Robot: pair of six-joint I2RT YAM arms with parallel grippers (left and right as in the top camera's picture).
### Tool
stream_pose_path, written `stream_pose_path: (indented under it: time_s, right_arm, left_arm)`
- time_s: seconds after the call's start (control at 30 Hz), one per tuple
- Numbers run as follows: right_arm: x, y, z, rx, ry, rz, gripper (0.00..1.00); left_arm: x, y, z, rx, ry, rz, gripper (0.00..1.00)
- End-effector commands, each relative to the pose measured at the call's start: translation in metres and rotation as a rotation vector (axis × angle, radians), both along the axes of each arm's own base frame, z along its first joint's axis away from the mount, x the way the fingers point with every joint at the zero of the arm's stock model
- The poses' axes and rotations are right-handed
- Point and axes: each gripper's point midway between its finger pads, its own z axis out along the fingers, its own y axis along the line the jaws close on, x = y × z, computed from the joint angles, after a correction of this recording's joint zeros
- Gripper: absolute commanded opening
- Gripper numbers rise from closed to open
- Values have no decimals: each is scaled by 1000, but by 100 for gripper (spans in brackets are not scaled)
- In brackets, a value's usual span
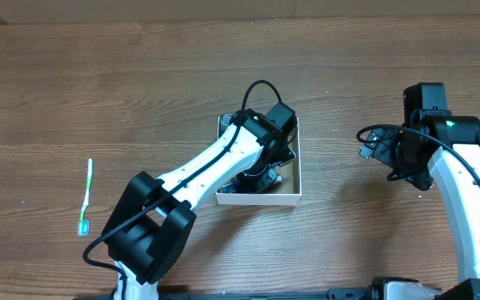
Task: Pack container
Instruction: 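Place the razor into the box with the left gripper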
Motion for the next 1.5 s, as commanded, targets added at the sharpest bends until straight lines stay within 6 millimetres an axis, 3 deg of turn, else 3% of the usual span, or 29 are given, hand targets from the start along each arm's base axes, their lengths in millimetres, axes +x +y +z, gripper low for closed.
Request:
stream_pose_path:
  time_s: [0.0, 0.07, 0.1, 0.13, 0.17, 0.23, 0.27, 0.37, 0.43, 0.47, 0.57, 0.73, 0.93, 1.07, 1.3, 1.47]
  right_arm:
    - [-1, -3, 5, -18, -21, 2, 100]
    - [0, -3, 5, -18, -22, 2, 100]
    - [0, -3, 5, -18, -22, 2, 100]
    - [0, -3, 5, -18, -22, 2, 100]
    - [0, -3, 5, -18, -22, 2, 100]
    - [-1, -3, 5, -18, -21, 3, 100]
    - [-1, -3, 5, -18, -21, 2, 100]
    - [-1, -3, 5, -18, -20, 2, 100]
    - [-1, -3, 5, -18, -20, 2, 100]
    - [-1, -3, 5, -18, -20, 2, 100]
    - [-1, -3, 5, -18, -19, 2, 100]
    - [-1, -3, 5, -18, -21, 3, 100]
    - [0, -3, 6, -18, -24, 2, 100]
    - [0, -3, 5, -18, -23, 2, 100]
    - [0, -3, 5, -18, -22, 3, 100]
    - [-1, -3, 5, -18, -21, 3, 100]
  left_arm:
    - [30, -4, 53, -12, -134, 72, 54]
    - [37, -8, 96, -49, -192, 91, 54]
    - [44, -5, 135, -68, -266, 134, 54]
    - [54, 16, 181, -58, -400, 251, 57]
    - [57, 31, 200, -61, -453, 327, 66]
    - [60, 57, 221, -83, -497, 450, 80]
    - [62, 84, 233, -96, -511, 576, 91]
    - [63, 163, 244, -107, -481, 877, 98]
    - [63, 203, 243, -103, -454, 1004, 100]
    - [61, 232, 239, -82, -441, 1092, 100]
    - [48, 288, 215, -8, -369, 1264, 100]
    - [23, 342, 145, 86, -214, 1436, 100]
    - [-2, 354, 45, 32, -50, 1509, 100]
    - [-8, 356, 0, 36, -53, 1473, 100]
    - [-9, 364, -29, 74, -52, 1435, 100]
    - [-20, 367, -56, 111, 44, 1454, 100]
